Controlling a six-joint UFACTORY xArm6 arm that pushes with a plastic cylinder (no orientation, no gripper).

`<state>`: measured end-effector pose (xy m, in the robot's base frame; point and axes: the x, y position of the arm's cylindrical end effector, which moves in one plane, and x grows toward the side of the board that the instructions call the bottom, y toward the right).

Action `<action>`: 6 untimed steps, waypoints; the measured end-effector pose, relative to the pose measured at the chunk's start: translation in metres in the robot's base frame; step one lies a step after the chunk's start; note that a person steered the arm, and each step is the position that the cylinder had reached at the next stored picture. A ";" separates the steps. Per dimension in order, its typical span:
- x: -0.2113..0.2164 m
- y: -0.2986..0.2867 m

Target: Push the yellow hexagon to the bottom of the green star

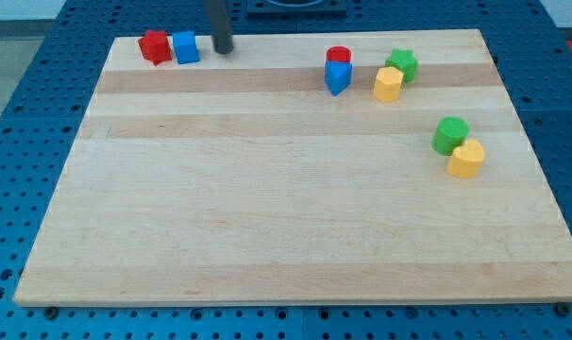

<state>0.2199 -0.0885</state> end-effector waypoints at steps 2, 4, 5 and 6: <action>0.010 0.194; 0.053 0.149; 0.040 0.091; 0.040 0.010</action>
<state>0.2598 -0.0785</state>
